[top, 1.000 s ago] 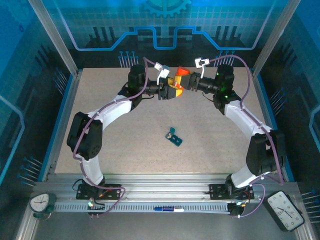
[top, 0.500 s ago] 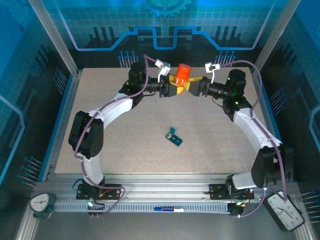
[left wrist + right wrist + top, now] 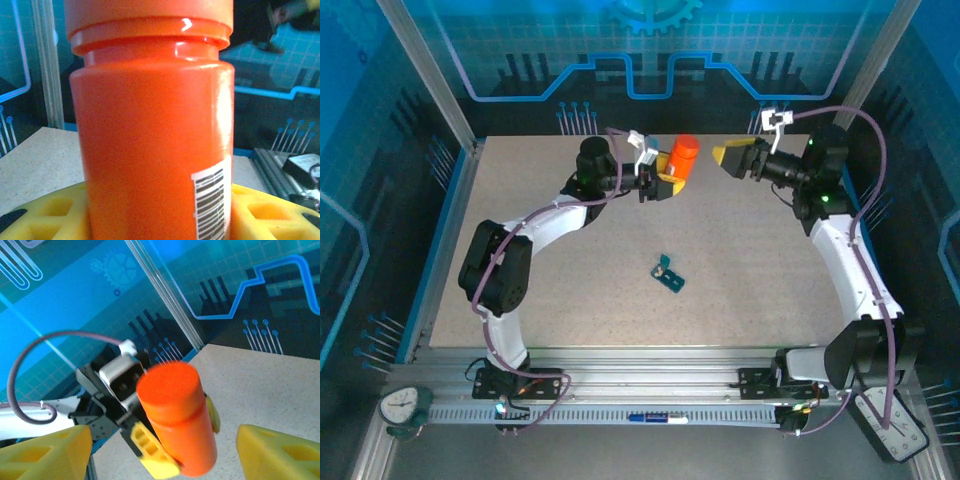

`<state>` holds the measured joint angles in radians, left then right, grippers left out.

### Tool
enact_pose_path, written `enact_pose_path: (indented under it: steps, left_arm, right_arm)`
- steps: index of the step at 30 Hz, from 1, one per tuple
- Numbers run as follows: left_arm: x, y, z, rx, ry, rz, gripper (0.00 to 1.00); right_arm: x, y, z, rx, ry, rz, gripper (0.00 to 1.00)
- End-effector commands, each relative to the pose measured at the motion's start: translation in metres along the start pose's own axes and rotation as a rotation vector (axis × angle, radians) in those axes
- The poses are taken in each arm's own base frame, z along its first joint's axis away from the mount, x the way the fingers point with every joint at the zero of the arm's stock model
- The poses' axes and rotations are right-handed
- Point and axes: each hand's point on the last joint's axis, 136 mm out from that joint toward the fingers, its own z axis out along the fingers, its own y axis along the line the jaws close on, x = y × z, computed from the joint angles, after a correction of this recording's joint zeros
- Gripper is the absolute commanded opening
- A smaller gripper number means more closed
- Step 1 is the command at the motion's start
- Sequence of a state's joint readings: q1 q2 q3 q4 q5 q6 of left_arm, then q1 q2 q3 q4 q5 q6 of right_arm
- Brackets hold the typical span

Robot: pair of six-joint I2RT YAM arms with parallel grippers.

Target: Sort the pills into containers

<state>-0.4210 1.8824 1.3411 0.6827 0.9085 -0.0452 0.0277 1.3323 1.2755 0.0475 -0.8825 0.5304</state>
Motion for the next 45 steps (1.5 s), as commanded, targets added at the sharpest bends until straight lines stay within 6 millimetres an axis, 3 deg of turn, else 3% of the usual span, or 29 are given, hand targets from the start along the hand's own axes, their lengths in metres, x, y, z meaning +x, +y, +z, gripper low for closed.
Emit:
enact_pose_path:
  steps: [1,5,15,23,30,40,45]
  left_arm:
    - [-0.004,0.005,-0.004,-0.045,-0.046,0.161,0.0]
    - [0.002,0.007,-0.004,-0.053,-0.059,0.165,0.0]
    - [0.003,-0.002,0.002,-0.001,-0.05,0.128,0.0]
    - [0.002,-0.006,0.003,0.017,-0.043,0.112,0.0]
    - [0.0,-0.007,0.002,0.02,-0.043,0.111,0.0]
    - [-0.003,-0.006,0.002,0.018,-0.052,0.106,0.0]
    - [-0.009,-0.005,0.003,0.017,-0.074,0.098,0.0]
  right_arm:
    - [-0.004,-0.004,0.007,0.048,0.047,-0.021,0.77]
    - [-0.007,-0.002,0.023,0.063,0.114,-0.053,0.78]
    - [0.011,-0.003,0.063,0.059,0.27,-0.132,0.81]
    - [0.024,0.0,0.08,0.045,0.33,-0.162,0.79]
    - [0.034,-0.002,0.086,0.054,0.361,-0.168,0.71]
    - [0.044,-0.006,0.084,0.069,0.372,-0.152,0.47]
    - [0.055,-0.009,0.083,0.085,0.363,-0.12,0.41]
